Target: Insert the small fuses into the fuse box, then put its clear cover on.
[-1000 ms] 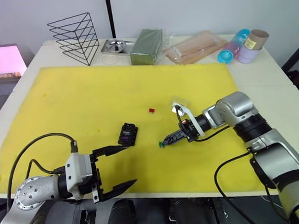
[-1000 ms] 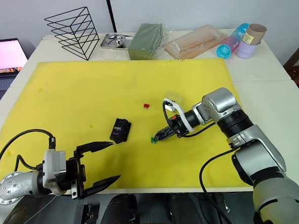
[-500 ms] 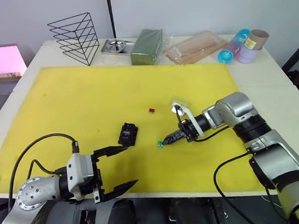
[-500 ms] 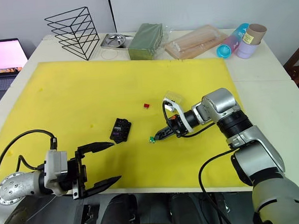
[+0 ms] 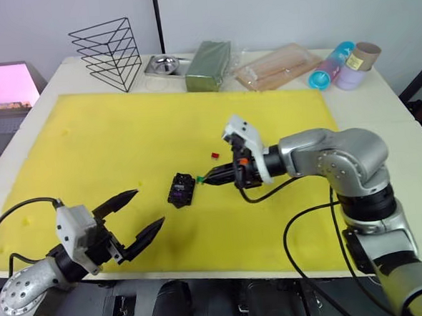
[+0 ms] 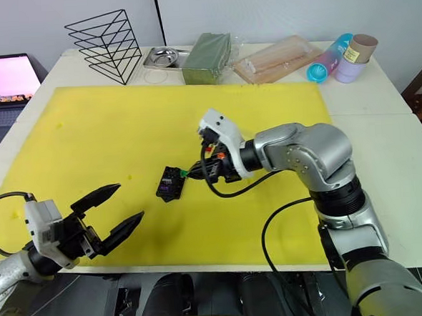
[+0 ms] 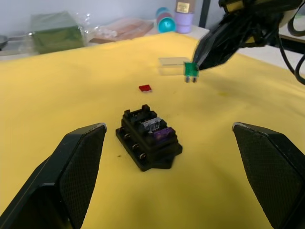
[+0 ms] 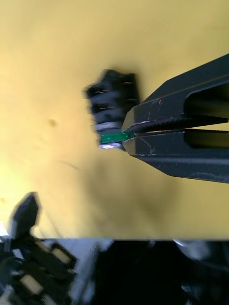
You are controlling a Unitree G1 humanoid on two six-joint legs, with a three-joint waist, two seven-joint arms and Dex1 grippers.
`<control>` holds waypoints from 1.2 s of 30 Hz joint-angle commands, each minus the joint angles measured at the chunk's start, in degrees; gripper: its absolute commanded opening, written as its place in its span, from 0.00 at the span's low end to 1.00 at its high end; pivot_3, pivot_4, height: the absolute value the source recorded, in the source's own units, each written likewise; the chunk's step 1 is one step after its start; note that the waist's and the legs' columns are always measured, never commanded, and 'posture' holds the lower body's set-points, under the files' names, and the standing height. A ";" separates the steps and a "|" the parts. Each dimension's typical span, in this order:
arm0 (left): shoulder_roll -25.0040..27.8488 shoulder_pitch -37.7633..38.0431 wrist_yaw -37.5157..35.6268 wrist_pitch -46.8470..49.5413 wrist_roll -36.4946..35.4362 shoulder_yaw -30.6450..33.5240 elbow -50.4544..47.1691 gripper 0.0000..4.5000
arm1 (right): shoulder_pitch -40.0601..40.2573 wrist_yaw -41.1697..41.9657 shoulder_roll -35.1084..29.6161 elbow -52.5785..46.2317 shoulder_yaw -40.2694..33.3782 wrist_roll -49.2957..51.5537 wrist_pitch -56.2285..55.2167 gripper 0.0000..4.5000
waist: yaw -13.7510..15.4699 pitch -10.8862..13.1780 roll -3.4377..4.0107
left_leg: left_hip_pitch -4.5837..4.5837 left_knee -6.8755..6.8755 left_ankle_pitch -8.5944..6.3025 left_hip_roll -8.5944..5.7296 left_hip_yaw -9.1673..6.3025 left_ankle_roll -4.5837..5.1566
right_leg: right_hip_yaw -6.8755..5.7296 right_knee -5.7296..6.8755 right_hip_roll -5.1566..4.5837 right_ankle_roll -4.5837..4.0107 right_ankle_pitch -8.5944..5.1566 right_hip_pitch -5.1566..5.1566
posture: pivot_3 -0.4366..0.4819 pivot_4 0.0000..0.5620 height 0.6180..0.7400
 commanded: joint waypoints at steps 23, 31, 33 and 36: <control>-10.60 -11.34 10.26 -4.24 14.74 -13.16 7.33 1.00 | -7.29 -2.14 0.38 1.48 17.51 -13.59 -13.78 0.00 | 0.03 -0.02 -0.04 | -0.01 0.02 0.01 -0.03 0.06 0.00 | -0.01 0.01 -0.05 0.00 0.01 0.00 | 0.48 0.27 1.00; -11.96 -10.40 10.96 -3.95 14.82 -15.00 6.07 1.00 | -6.72 -2.01 0.35 1.83 18.60 -14.85 -12.46 0.00 | -0.05 -0.02 -0.04 | -0.01 0.02 0.01 -0.02 0.05 0.00 | -0.01 0.01 -0.06 0.00 0.00 -0.01 | 0.48 0.27 1.00; -12.09 -10.38 11.22 -4.10 15.10 -15.22 6.22 1.00 | -6.47 -2.07 0.49 1.88 18.75 -14.98 -12.21 0.00 | -0.04 -0.02 -0.04 | -0.01 0.02 0.01 -0.02 0.05 0.00 | -0.01 0.01 -0.06 0.00 0.00 0.00 | 0.48 0.27 1.00; -12.16 -10.66 11.62 -4.07 15.33 -15.46 6.36 1.00 | -6.42 -2.05 0.67 2.17 18.91 -15.29 -12.35 0.00 | -0.04 -0.02 -0.04 | -0.01 0.02 0.01 -0.02 0.05 0.00 | -0.01 0.00 -0.06 0.00 0.01 0.00 | 0.48 0.27 1.00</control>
